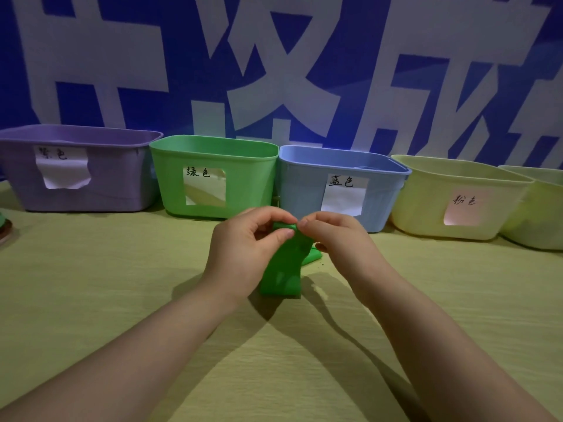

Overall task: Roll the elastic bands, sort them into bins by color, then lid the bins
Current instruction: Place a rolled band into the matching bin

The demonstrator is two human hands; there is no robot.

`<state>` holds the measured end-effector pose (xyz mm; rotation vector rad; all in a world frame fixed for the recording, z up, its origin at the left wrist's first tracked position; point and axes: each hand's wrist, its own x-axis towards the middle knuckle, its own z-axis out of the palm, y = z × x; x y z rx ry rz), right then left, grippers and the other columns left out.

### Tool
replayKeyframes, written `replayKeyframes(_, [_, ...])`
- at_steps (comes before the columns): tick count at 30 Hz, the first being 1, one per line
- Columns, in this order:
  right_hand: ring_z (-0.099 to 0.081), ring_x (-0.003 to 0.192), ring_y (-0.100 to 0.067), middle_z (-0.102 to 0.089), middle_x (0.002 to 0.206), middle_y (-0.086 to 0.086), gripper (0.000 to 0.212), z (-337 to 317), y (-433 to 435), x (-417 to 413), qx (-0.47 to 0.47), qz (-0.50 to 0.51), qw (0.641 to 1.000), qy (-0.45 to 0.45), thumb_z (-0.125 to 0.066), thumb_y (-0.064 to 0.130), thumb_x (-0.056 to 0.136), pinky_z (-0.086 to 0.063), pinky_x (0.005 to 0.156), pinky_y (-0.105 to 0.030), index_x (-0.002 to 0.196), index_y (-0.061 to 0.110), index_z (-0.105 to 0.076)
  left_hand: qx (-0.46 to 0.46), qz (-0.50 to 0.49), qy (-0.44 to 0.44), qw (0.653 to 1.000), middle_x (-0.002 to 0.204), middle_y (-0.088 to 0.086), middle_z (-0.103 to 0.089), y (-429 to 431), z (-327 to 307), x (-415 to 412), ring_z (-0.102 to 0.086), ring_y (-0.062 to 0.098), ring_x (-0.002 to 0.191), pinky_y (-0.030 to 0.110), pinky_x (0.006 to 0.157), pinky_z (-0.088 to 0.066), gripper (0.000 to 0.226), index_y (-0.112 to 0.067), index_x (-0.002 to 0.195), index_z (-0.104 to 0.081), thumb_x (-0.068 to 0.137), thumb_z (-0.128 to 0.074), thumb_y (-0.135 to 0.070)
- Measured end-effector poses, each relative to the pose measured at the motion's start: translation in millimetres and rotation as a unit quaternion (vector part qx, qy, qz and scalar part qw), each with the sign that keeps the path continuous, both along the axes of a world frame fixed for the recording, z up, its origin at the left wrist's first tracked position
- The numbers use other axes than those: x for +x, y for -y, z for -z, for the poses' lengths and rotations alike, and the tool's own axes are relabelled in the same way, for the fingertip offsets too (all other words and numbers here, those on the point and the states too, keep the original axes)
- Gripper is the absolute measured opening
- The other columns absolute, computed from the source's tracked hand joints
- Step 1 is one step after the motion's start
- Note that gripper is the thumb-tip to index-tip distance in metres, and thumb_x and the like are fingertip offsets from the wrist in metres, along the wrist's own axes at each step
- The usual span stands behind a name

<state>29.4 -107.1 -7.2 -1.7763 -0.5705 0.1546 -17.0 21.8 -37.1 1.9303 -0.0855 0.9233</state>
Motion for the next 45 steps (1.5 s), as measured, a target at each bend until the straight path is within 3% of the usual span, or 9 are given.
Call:
replayKeyframes(4, [-0.053,0.066,0.002,-0.061,0.068,0.014,0.014,2.2,1.6,-0.7,-0.039,0.018,0.996,0.077,-0.063,0.029,0.085,-0.041,0.061,-0.014,0.071,0.026,-0.064,0.021,-0.023,0.012,0.999,0.075,-0.017,-0.060,-1.5,-1.3,1.3,-0.056,-0.003,0.072,0.010,0.066,-0.045,0.036,-0.040,0.073,-0.061,0.077,-0.070,-0.005])
replayKeyframes(9, [-0.053,0.079,0.002,-0.059,0.080,0.020,0.010,5.9,-0.7,0.4,-0.105,0.034,0.967,0.227,-0.068,0.036,0.080,-0.042,0.068,-0.014,0.086,0.033,-0.060,0.014,-0.016,-0.001,1.000,0.079,-0.015,-0.060,-3.5,-1.7,2.7,-0.057,-0.002,0.074,0.012,0.070,-0.046,0.035,-0.038,0.073,-0.061,0.078,-0.068,-0.004])
replayKeyframes(14, [-0.059,0.069,-0.005,-0.065,0.071,0.008,0.012,5.9,0.4,3.7,-0.077,0.047,0.979,0.180,-0.070,0.034,0.078,-0.046,0.065,-0.020,0.070,0.032,-0.061,-0.026,0.009,-0.015,1.000,0.080,-0.011,-0.066,-2.2,-0.3,2.5,-0.062,0.005,0.080,0.024,0.076,-0.053,0.032,-0.038,0.081,-0.062,0.081,-0.066,-0.006])
replayKeyframes(21, [-0.053,0.057,0.011,-0.062,0.062,0.017,0.020,5.8,2.4,3.6,-0.059,-0.003,0.993,0.104,-0.059,0.035,0.088,-0.038,0.060,-0.014,0.069,0.032,-0.064,0.041,-0.019,-0.003,0.999,0.071,-0.014,-0.062,-2.6,0.8,2.0,-0.056,0.002,0.068,0.015,0.063,-0.045,0.018,-0.031,0.079,-0.065,0.083,-0.066,-0.013])
replayKeyframes(25, [-0.054,0.060,0.010,-0.062,0.066,0.016,0.016,5.0,2.3,1.2,-0.074,-0.014,0.990,0.122,-0.056,0.039,0.089,-0.038,0.055,-0.011,0.077,0.032,-0.065,0.083,-0.043,-0.004,0.996,0.071,-0.017,-0.058,-3.7,1.0,2.1,-0.053,0.000,0.068,0.010,0.058,-0.038,0.006,-0.020,0.085,-0.067,0.086,-0.062,-0.016])
replayKeyframes(28, [-0.059,0.076,-0.004,-0.064,0.079,0.009,0.011,6.9,1.1,3.2,-0.063,0.012,0.984,0.164,-0.068,0.036,0.079,-0.047,0.069,-0.021,0.087,0.029,-0.065,0.086,-0.056,0.001,0.995,0.072,-0.017,-0.058,-5.3,1.2,3.3,-0.052,-0.004,0.068,0.009,0.058,-0.036,0.007,-0.021,0.082,-0.064,0.087,-0.061,-0.016])
replayKeyframes(31, [-0.058,0.070,-0.001,-0.063,0.072,0.011,0.012,7.1,1.0,5.4,-0.050,0.035,0.981,0.182,-0.074,0.027,0.076,-0.046,0.067,-0.017,0.077,0.030,-0.062,0.073,-0.050,-0.004,0.996,0.073,-0.016,-0.060,-4.8,1.6,3.7,-0.054,-0.003,0.072,0.013,0.062,-0.039,0.007,-0.017,0.084,-0.067,0.087,-0.061,-0.017])
replayKeyframes(39, [-0.052,0.061,0.004,-0.058,0.064,0.014,0.015,3.5,4.4,6.5,-0.091,0.040,0.976,0.196,-0.066,0.027,0.084,-0.038,0.055,-0.011,0.072,0.032,-0.059,0.038,-0.017,-0.025,0.999,0.065,-0.019,-0.060,-1.7,1.1,0.7,-0.055,-0.007,0.066,0.006,0.061,-0.040,0.021,-0.038,0.078,-0.061,0.078,-0.070,-0.019])
replayKeyframes(45, [-0.052,0.068,-0.002,-0.059,0.070,0.013,0.012,3.3,5.8,6.3,-0.124,0.031,0.971,0.203,-0.056,0.035,0.090,-0.040,0.061,-0.020,0.081,0.028,-0.061,0.031,-0.034,-0.024,0.999,0.070,-0.010,-0.065,-2.4,2.4,1.5,-0.060,0.008,0.070,0.030,0.068,-0.050,0.013,-0.032,0.077,-0.063,0.081,-0.068,-0.021])
